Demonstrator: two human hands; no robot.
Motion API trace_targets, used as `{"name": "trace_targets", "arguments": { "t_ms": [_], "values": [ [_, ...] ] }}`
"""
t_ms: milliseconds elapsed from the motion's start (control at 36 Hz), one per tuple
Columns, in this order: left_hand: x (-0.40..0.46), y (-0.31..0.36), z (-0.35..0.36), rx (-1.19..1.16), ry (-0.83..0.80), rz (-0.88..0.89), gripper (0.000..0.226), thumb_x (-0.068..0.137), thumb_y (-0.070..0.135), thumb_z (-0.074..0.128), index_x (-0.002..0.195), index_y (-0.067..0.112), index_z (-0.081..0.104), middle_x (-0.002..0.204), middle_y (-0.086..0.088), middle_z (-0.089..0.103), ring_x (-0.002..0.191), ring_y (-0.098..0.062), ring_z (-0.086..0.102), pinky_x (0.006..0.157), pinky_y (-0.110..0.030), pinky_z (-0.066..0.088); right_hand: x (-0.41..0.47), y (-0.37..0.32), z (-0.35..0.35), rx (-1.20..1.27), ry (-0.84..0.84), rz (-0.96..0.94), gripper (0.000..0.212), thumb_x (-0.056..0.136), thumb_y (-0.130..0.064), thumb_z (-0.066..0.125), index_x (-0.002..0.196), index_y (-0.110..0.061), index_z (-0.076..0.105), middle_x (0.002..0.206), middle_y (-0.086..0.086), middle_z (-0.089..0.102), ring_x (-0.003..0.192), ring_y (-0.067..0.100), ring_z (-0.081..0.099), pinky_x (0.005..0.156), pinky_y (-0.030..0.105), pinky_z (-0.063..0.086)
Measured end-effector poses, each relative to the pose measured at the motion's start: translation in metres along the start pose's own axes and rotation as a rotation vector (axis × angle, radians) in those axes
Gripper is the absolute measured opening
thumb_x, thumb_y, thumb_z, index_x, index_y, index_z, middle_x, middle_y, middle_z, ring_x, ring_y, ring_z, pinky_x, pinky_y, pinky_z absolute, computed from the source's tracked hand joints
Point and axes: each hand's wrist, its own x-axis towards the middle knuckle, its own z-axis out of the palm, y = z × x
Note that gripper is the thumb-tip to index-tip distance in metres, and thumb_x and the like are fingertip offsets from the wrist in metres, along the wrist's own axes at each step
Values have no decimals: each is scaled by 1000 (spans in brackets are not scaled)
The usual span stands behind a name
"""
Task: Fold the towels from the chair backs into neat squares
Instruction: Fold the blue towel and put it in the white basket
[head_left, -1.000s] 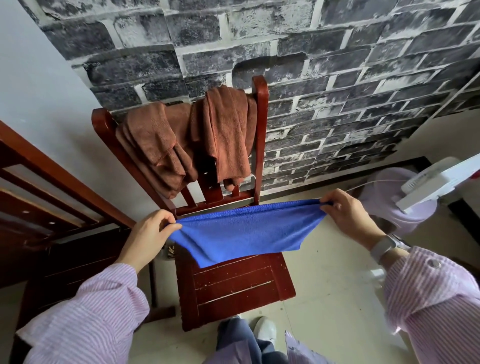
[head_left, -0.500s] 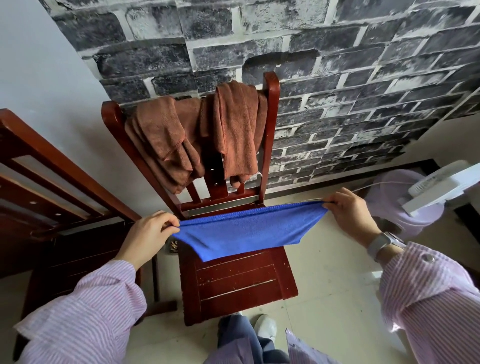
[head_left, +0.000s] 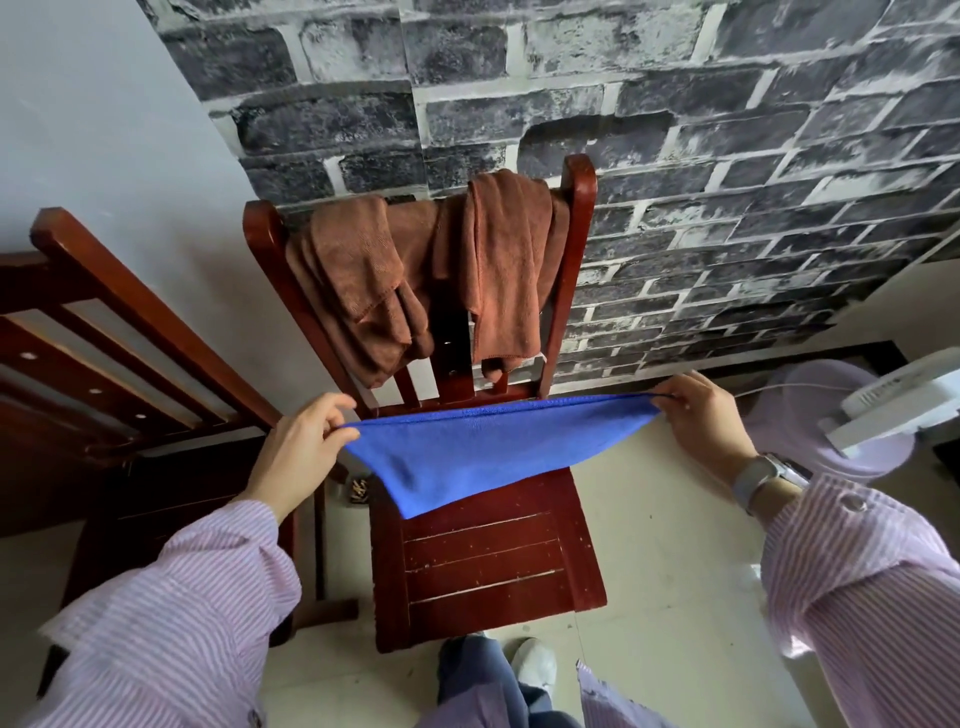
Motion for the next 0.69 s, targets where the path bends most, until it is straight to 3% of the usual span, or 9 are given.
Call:
{"name": "trace_targets", "arguments": {
  "t_ms": [111,194,278,333,389,472,583,694],
  "values": [
    [17,0,3,22,89,-9,14,78,1,64,90,3,71,88,-16,63,81,-35,61,81,-36,45,20,-14,11,29,12,59,5,78,0,63,80,4,65,86,21,62,81,35,58,72,34,40],
    [22,0,-3,-5,194,4,14,77,-1,65,89,2,72,87,-17,63,80,-34,62,80,-32,42,31,-24,11,82,80,69,5,77,1,65,79,5,64,85,21,61,80,35,59,72,33,40],
    [18,1,-14,-12,317,67,14,79,1,65,92,1,71,85,-16,62,77,-32,61,77,-30,42,35,-26,9,159,125,24,2,77,1,65,78,3,64,72,1,54,73,33,60,68,31,44],
    [12,1,-19,-2,396,98,14,80,3,65,93,2,71,83,-16,60,76,-32,60,75,-32,42,30,-28,7,171,165,-41,1,78,1,64,79,1,64,70,-6,50,70,29,59,66,20,42],
    [2,-3,-18,12,445,136,15,81,4,63,93,3,71,82,-14,60,76,-31,59,74,-32,42,19,-29,7,145,218,-99,3,78,1,62,81,1,64,75,8,56,69,25,55,65,12,38],
    [-21,-14,-9,30,477,218,15,82,8,63,92,4,72,79,-12,60,75,-23,54,71,-30,43,-7,-26,13,139,250,-121,10,80,-3,56,85,1,64,81,17,58,68,22,54,65,15,37],
    [-60,-39,22,93,426,241,18,82,17,61,89,6,74,82,-9,64,78,-22,54,72,-29,44,-52,-10,28,107,172,-140,12,85,-10,55,84,-1,62,82,13,57,62,23,54,61,26,45],
    [-100,-72,67,91,189,177,20,78,22,59,81,10,74,83,-4,64,80,-13,49,69,-23,41,-106,21,55,9,-26,-83,4,80,0,65,82,-3,64,84,9,60,64,30,59,54,36,50]
  ]
}}
